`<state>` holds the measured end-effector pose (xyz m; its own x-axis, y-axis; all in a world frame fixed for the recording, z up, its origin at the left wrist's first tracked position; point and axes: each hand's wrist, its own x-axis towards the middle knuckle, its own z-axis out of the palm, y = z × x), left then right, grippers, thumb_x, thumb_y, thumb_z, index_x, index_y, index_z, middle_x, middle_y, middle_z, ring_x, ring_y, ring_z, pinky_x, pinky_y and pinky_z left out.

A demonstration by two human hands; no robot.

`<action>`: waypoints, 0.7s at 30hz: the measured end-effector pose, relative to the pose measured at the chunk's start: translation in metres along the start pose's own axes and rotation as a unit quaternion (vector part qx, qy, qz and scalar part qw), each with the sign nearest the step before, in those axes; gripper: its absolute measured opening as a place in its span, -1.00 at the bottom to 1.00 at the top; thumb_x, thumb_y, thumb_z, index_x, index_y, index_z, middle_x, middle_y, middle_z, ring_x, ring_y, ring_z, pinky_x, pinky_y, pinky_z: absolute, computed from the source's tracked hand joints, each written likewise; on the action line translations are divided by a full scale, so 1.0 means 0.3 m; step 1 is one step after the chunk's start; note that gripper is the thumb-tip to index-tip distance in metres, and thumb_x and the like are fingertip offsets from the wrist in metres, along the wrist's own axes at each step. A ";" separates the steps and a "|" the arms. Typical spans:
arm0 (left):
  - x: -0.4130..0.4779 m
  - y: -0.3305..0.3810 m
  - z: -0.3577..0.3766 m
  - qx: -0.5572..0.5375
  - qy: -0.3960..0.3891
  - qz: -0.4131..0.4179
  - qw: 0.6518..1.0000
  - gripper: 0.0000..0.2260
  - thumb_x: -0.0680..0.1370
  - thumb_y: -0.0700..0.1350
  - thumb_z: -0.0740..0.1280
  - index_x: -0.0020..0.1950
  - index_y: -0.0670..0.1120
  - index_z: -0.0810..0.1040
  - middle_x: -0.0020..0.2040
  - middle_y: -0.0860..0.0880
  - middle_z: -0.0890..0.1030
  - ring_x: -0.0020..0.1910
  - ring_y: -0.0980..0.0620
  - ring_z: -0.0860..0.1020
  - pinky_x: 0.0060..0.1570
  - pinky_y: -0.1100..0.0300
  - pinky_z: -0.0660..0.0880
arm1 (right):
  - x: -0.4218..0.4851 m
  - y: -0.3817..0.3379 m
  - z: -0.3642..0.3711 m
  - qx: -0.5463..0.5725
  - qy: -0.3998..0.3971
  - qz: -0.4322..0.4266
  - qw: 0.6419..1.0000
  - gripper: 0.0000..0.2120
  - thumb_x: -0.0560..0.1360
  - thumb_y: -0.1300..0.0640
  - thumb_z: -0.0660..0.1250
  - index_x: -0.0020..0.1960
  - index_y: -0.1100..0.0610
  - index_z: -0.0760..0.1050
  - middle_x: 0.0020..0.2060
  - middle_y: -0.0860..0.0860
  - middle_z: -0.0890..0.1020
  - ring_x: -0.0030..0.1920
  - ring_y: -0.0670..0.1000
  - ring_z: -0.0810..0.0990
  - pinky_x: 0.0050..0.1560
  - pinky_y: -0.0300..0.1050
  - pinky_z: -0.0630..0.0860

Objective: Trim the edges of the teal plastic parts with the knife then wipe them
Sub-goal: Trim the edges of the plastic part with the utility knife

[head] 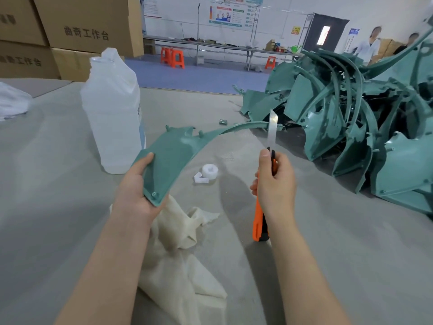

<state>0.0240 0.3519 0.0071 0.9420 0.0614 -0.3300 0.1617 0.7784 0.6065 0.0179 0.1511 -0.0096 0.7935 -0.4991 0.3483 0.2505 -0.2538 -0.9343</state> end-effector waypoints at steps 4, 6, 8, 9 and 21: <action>-0.002 0.005 -0.006 0.014 -0.004 0.005 1.000 -0.91 0.54 -0.13 0.34 -0.17 -0.05 0.56 -0.39 0.03 0.66 -0.47 0.10 0.63 -0.55 0.32 0.48 | 0.013 0.012 -0.011 0.004 0.007 0.001 1.000 -0.74 0.62 -0.03 0.18 -0.17 0.09 0.40 -0.30 0.14 0.42 -0.31 0.16 0.44 -0.50 -0.29 0.39; -0.004 0.007 -0.009 0.016 -0.008 0.006 1.000 -0.91 0.54 -0.14 0.33 -0.17 -0.06 0.56 -0.39 0.02 0.66 -0.47 0.09 0.63 -0.55 0.32 0.48 | 0.014 0.015 -0.014 0.012 0.011 0.003 1.000 -0.72 0.62 -0.03 0.17 -0.15 0.13 0.42 -0.30 0.15 0.42 -0.33 0.14 0.43 -0.49 -0.26 0.40; -0.004 0.008 -0.010 0.016 -0.008 0.006 1.000 -0.91 0.54 -0.14 0.33 -0.16 -0.07 0.56 -0.39 0.01 0.66 -0.47 0.09 0.63 -0.55 0.32 0.48 | 0.014 0.019 -0.012 0.007 0.009 0.003 1.000 -0.69 0.62 -0.03 0.17 -0.17 0.16 0.41 -0.31 0.16 0.41 -0.34 0.15 0.43 -0.49 -0.26 0.40; -0.004 0.008 -0.010 0.016 -0.006 0.007 1.000 -0.91 0.54 -0.14 0.33 -0.16 -0.07 0.56 -0.38 0.01 0.66 -0.47 0.09 0.63 -0.55 0.32 0.48 | 0.014 0.020 -0.009 0.006 0.007 0.003 1.000 -0.69 0.62 -0.03 0.18 -0.20 0.15 0.39 -0.32 0.16 0.41 -0.34 0.15 0.43 -0.50 -0.26 0.39; -0.013 0.008 0.000 0.027 -0.003 0.015 1.000 -0.87 0.57 -0.13 0.30 -0.18 -0.06 0.55 -0.42 0.03 0.65 -0.50 0.11 0.61 -0.57 0.33 0.48 | -0.029 -0.017 0.034 0.005 -0.034 -0.021 0.999 -0.66 0.61 -0.02 0.21 -0.19 0.23 0.39 -0.36 0.17 0.38 -0.30 0.30 0.40 -0.32 0.13 0.44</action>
<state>0.0208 0.3536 0.0098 0.9483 0.0808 -0.3070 0.1486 0.7416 0.6541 0.0153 0.1650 -0.0088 0.8181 -0.4306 0.3810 0.2896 -0.2639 -0.9200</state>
